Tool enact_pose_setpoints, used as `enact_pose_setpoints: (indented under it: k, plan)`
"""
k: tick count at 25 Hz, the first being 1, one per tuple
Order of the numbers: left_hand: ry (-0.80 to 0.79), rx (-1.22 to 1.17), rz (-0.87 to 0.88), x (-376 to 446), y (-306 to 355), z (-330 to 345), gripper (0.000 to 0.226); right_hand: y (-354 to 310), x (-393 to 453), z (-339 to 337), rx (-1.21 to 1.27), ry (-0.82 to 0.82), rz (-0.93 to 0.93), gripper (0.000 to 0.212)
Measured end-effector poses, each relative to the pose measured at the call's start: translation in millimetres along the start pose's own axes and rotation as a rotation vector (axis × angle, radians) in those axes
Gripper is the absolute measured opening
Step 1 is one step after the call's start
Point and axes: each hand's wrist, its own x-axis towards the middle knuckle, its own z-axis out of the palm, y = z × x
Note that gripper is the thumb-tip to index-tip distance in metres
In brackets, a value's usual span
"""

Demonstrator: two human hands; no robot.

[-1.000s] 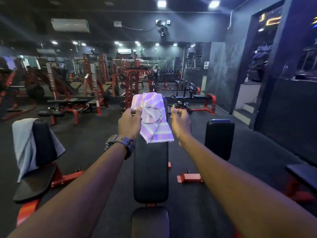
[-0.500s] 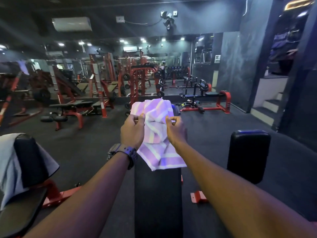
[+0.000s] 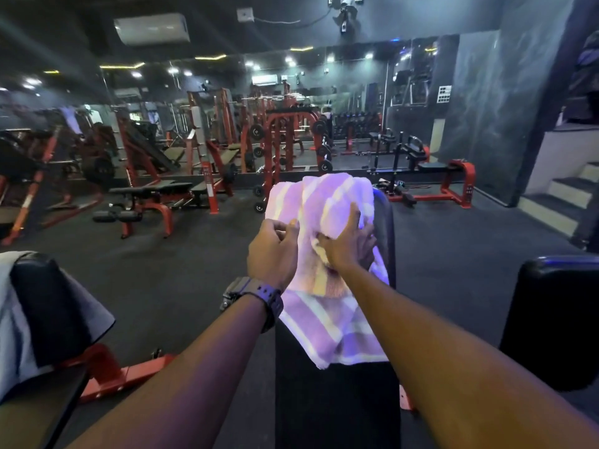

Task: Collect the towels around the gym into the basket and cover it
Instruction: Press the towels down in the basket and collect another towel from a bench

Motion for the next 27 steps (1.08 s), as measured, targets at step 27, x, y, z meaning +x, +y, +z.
enact_pose_setpoints:
  k: [27]
  plan:
    - [0.557, -0.084, 0.031, -21.5, 42.8, -360.2, 0.079, -307.8, -306.0, -28.8, 0.983, -0.431, -0.367, 0.038]
